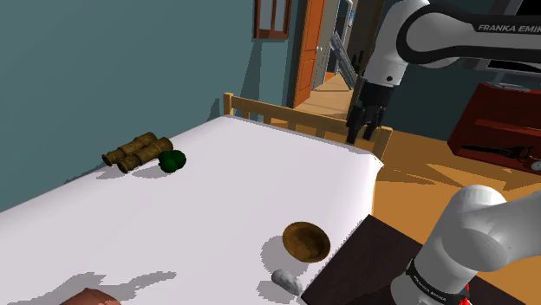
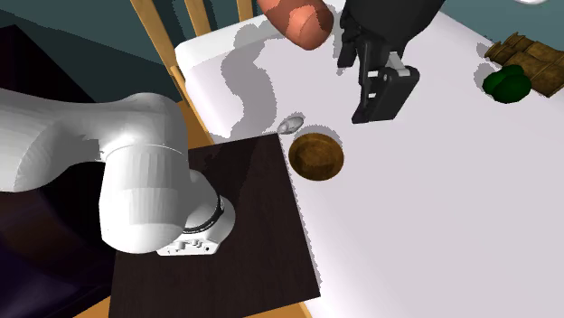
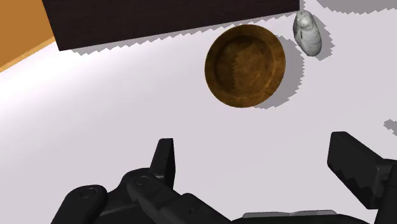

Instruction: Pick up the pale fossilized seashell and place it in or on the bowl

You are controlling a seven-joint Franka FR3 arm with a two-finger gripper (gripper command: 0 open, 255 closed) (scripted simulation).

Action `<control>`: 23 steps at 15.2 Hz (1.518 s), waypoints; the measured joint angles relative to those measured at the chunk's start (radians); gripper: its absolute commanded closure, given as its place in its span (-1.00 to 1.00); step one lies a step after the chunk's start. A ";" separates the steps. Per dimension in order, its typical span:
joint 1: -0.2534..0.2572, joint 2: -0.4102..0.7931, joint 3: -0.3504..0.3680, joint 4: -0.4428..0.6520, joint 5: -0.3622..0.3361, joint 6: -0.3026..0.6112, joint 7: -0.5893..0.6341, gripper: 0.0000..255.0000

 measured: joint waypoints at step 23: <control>0.239 0.211 0.267 -0.480 0.253 0.752 0.066 -1.00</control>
